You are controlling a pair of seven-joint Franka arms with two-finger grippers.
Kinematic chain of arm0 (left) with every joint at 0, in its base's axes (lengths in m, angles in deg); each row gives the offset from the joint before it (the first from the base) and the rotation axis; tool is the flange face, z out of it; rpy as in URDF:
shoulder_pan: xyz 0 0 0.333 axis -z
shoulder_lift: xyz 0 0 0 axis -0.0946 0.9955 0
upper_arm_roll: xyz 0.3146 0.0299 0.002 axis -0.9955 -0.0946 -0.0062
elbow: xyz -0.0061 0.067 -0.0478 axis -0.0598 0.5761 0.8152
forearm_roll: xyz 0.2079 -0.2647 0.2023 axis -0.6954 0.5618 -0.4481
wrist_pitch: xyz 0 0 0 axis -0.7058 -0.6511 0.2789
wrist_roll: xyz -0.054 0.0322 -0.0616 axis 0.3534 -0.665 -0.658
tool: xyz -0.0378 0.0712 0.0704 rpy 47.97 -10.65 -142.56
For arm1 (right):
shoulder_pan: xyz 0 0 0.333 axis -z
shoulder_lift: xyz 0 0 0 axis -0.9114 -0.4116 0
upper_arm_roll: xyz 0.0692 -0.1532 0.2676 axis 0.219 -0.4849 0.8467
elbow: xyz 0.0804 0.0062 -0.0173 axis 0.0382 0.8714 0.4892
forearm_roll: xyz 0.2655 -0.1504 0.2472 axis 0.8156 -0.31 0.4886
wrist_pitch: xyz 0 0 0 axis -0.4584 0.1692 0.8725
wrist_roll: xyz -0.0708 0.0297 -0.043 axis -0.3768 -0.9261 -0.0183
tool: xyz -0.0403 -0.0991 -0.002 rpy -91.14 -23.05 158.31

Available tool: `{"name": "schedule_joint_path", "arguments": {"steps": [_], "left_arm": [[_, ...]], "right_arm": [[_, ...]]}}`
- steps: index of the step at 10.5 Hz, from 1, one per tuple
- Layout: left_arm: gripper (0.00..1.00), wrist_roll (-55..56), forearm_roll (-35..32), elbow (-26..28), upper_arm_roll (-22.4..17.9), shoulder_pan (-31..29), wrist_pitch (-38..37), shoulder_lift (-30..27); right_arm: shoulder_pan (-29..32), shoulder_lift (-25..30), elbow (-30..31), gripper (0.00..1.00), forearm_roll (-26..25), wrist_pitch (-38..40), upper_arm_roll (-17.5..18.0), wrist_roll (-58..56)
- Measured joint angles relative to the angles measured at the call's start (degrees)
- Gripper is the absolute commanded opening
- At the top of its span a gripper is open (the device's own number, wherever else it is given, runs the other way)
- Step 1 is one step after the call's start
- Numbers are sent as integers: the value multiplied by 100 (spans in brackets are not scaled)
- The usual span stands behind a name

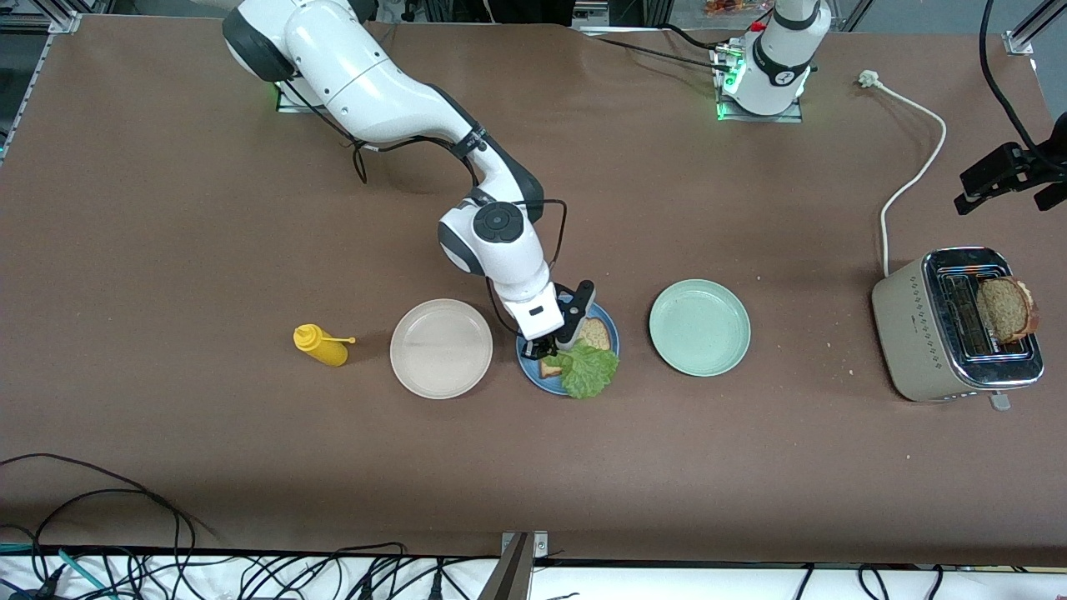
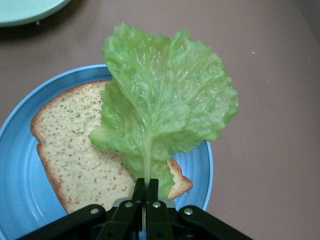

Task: Make sandwich in blue plate with both arms
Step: 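Lower the lettuce onto the bread on the blue plate, then open the right gripper and withdraw it toward the yellow bottle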

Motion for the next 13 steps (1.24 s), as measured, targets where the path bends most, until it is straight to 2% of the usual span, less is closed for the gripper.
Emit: {"name": "schedule_joint_path", "arguments": {"steps": [4,5,6,7,11,13], "left_arm": [[100,0,0,0,0,0,0,0],[100,0,0,0,0,0,0,0],[100,0,0,0,-1,-1,0,0],[100,0,0,0,-2,-2,0,1],[100,0,0,0,-2,-6,0,3],[100,0,0,0,-2,-8,0,7]], "right_arm": [[8,17,-1,0,-1,134,-7,-544],[7,42,-1,38,-1,258,-7,-651],[6,73,-2,61,-1,358,-7,-688],[4,88,-2,98,0,390,-5,-689],[-2,99,-8,100,18,427,0,-559],[8,288,-58,100,289,992,-5,-507]]}}
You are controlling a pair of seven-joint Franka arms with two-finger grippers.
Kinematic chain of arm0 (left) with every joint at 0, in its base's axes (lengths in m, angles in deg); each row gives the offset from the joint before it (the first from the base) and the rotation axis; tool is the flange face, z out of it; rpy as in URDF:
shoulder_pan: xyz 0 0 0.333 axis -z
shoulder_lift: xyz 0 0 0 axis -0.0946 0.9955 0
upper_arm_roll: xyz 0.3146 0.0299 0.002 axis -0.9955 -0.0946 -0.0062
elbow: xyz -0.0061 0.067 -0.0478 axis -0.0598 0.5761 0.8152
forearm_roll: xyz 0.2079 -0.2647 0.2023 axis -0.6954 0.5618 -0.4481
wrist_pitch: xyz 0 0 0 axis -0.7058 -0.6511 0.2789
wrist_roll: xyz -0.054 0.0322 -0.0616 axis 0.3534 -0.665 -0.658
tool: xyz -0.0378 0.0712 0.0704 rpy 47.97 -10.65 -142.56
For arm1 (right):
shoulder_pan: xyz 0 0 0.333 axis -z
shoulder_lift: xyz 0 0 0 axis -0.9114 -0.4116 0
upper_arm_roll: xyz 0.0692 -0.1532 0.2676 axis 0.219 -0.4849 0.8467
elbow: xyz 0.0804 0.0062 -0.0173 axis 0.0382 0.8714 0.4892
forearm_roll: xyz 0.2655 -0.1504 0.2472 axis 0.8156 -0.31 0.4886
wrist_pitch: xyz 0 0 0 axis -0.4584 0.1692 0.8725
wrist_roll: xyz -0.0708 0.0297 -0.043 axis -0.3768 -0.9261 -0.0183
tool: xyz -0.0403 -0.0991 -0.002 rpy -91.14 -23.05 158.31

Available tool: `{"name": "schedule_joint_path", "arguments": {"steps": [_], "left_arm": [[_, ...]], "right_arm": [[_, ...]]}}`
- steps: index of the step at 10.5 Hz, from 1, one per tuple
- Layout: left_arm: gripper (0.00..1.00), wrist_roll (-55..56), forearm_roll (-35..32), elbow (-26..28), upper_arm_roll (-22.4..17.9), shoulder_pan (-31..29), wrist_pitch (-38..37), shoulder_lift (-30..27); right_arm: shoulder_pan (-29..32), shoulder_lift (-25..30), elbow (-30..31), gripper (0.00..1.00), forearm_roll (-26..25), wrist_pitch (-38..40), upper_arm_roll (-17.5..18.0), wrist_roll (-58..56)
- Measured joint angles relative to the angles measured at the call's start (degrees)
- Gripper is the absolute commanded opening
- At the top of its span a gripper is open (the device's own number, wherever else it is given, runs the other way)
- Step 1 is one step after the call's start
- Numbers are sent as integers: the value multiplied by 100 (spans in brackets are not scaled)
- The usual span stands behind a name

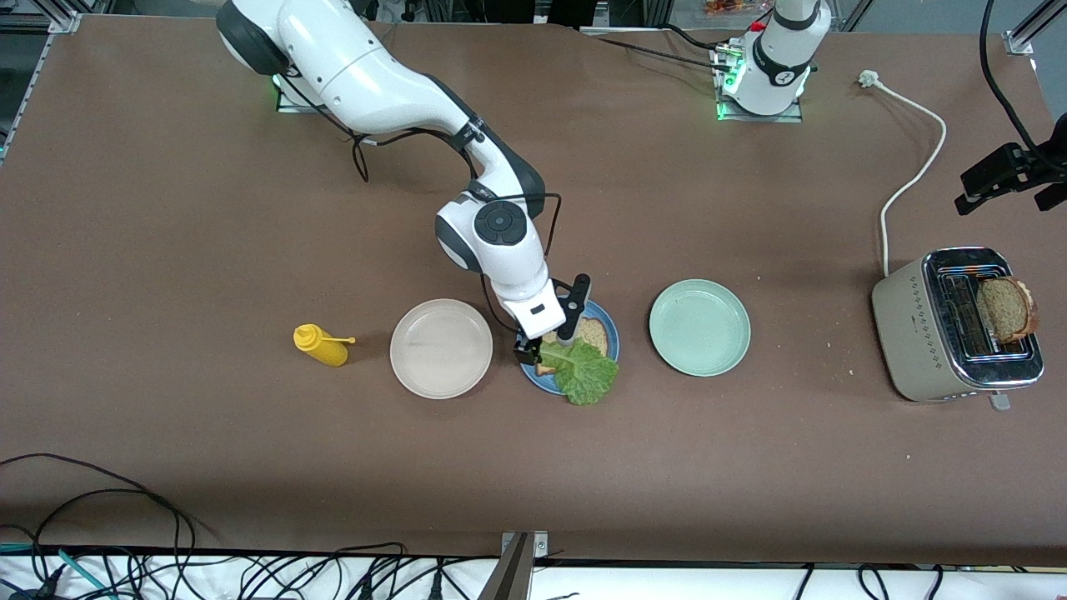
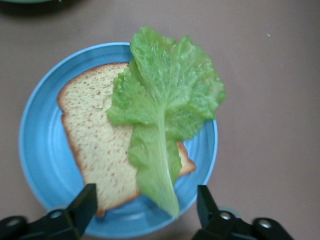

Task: Make sandwich in blue plate with both arms
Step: 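Open the right gripper and withdraw it toward the yellow bottle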

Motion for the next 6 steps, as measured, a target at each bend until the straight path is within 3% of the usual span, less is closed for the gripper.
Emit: {"name": "schedule_joint_path", "arguments": {"steps": [3,6], "left_arm": [[100,0,0,-3,-2,-3,0,12],[100,0,0,-4,-3,-6,-2,19]], "right_arm": [[347,816,-98,100,829,1280,-66,40],[1253,1566,-95,100,1377,2409,-103,56]]}}
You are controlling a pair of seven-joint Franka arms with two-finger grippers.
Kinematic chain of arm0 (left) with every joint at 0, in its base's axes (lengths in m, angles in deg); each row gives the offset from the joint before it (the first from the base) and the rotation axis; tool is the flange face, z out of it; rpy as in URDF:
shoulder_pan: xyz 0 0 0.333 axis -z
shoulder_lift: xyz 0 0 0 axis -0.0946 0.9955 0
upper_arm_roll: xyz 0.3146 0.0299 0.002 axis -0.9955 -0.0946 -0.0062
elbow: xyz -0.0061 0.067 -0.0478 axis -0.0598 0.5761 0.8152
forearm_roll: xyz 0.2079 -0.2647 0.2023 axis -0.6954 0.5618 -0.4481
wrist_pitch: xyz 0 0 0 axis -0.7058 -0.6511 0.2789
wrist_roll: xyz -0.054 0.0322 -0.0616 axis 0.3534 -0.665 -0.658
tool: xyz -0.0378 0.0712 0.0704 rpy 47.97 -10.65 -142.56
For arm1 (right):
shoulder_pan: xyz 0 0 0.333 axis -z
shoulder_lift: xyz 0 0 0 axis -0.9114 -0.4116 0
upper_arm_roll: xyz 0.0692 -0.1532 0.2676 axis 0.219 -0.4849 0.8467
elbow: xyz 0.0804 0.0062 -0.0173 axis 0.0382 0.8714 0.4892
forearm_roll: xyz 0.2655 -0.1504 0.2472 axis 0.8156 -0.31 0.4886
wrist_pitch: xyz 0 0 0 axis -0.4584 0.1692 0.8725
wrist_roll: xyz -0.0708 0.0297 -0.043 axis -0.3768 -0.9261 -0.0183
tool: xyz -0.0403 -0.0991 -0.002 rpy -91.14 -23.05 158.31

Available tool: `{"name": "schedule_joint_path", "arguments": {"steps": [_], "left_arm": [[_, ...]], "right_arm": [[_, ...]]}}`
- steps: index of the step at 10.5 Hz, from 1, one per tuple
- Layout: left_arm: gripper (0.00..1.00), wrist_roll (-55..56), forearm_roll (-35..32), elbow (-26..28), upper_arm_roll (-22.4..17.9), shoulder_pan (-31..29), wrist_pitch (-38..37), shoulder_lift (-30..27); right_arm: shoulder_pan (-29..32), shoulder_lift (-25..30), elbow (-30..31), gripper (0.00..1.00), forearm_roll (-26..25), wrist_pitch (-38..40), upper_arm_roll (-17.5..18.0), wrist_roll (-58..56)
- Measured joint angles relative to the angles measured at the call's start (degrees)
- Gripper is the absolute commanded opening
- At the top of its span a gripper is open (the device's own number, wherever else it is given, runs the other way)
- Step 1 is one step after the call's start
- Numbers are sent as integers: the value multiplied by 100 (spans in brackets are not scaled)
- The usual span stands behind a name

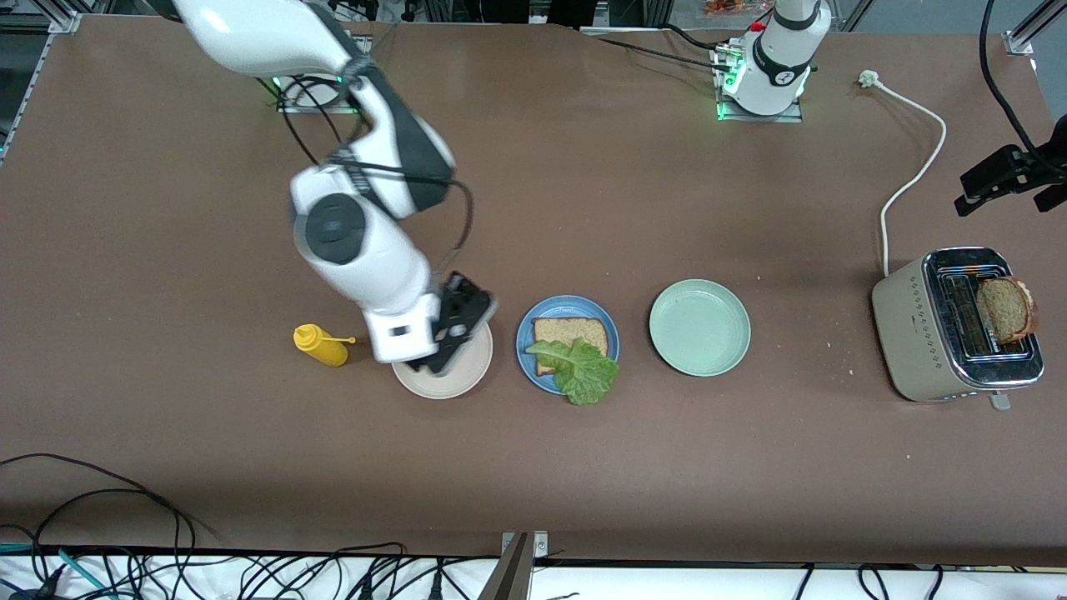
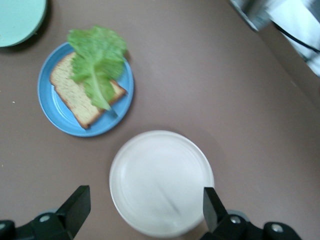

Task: Make sandwich in blue plate with both arms
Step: 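Open the right gripper and withdraw it toward the yellow bottle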

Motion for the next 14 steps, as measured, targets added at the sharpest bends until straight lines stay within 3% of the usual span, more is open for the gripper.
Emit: {"name": "schedule_joint_path", "arguments": {"steps": [4,7,9,14], "left_arm": [[100,0,0,-5,2,-3,-1,3],[100,0,0,-6,-2,-36,-3,4],[100,0,0,-6,-2,-70,-4,6],[100,0,0,-7,2,-91,-5,8]], "right_arm": [[949,551,2,100,111,973,-222,843],[994,817,6,100,107,1564,-1156,1193],[1009,882,10,100,108,1741,-1578,1866],[952,1172,12,100,109,2134,-1714,2985]]}}
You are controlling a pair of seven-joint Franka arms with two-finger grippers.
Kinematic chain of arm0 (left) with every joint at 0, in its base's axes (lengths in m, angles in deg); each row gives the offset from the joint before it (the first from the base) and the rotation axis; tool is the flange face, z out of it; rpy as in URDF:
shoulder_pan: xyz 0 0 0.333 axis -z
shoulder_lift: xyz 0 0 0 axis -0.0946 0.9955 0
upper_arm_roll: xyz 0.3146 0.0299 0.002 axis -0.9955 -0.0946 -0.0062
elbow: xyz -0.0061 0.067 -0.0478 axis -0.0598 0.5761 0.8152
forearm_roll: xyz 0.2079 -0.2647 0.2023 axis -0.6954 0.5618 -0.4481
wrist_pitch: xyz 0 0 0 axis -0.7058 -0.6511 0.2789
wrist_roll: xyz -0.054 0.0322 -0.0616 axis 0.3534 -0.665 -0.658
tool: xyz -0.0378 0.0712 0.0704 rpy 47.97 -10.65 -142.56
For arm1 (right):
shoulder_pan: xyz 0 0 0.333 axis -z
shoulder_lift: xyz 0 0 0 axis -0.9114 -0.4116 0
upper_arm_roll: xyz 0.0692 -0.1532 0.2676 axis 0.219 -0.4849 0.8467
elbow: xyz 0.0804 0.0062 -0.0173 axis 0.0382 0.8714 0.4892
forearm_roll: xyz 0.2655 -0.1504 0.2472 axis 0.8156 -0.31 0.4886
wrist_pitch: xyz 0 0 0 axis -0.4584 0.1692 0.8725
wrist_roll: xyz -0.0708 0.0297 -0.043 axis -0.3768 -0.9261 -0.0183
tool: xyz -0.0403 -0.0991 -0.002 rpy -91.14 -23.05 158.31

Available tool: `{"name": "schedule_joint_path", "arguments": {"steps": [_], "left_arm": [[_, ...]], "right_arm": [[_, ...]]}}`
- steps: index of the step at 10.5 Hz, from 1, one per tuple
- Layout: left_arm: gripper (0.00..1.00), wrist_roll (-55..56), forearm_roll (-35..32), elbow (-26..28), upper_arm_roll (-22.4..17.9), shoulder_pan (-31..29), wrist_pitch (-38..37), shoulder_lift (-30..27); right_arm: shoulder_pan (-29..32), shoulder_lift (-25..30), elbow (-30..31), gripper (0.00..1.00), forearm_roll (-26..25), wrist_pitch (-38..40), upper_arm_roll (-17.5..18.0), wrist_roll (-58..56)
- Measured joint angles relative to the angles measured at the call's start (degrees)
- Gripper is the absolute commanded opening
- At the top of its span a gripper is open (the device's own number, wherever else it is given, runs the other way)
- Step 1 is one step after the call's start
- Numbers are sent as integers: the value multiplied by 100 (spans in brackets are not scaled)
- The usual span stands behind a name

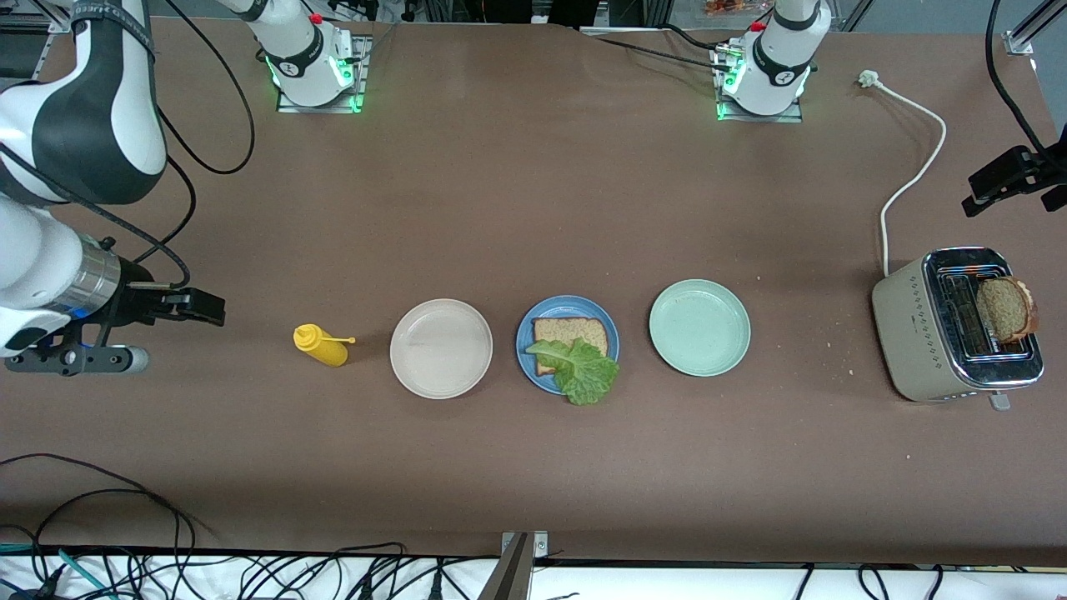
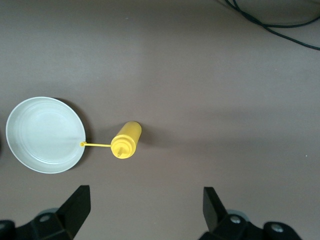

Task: Make sandwich in blue plate with both arms
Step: 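Open the right gripper and withdraw it toward the yellow bottle, then lower the right gripper and grasp the yellow squeeze bottle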

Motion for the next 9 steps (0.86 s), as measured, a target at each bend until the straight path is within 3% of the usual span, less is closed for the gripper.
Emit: {"name": "schedule_joint_path", "arguments": {"steps": [6,9], "left_arm": [[100,0,0,0,1,-1,0,1],[100,0,0,0,1,-1,0,3]], "right_arm": [[-38,119,105,100,0,221,0,270],[-37,62,713,100,14,-531,0,-46]]}}
